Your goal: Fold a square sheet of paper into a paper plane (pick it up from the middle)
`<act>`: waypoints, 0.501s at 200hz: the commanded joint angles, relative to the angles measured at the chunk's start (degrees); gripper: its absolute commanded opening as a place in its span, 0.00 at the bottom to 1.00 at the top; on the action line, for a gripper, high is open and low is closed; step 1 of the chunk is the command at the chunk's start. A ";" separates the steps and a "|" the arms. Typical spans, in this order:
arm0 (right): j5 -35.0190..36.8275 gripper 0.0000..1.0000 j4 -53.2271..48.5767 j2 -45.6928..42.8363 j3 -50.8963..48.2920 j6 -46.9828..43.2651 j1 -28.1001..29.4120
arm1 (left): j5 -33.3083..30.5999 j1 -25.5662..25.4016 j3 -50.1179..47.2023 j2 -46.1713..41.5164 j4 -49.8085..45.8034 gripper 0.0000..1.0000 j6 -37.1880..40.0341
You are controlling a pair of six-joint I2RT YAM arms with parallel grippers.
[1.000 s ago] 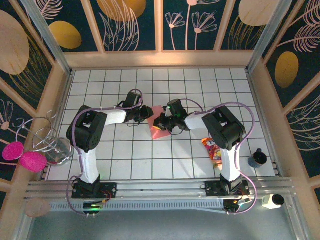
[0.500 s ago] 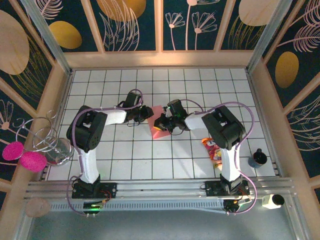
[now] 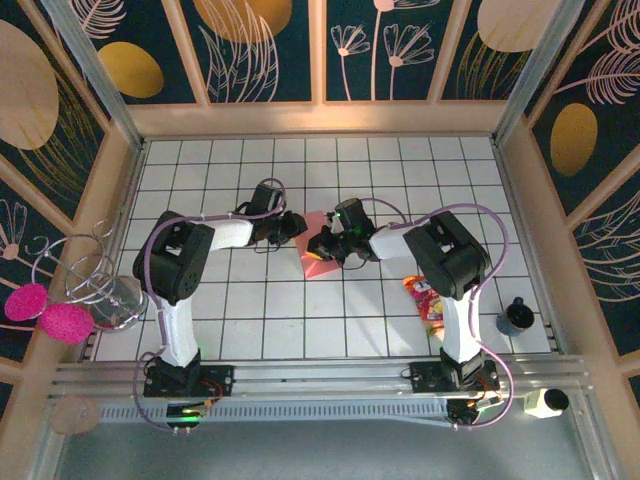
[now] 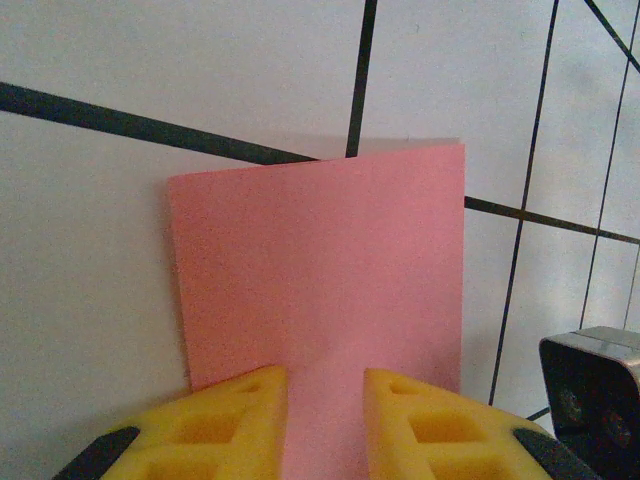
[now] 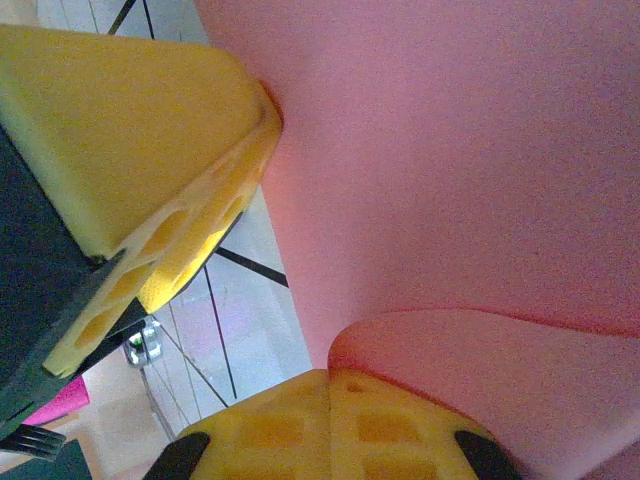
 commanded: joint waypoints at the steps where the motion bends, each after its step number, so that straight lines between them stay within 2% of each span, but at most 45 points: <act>1: -0.33 0.00 0.95 1.37 -0.25 0.24 -0.30 | 0.16 0.19 -0.88 1.27 -1.30 0.27 0.37; 100: -0.02 0.00 -1.30 2.60 0.67 0.18 -0.26 | 0.16 0.15 -0.81 0.96 -1.35 0.26 0.41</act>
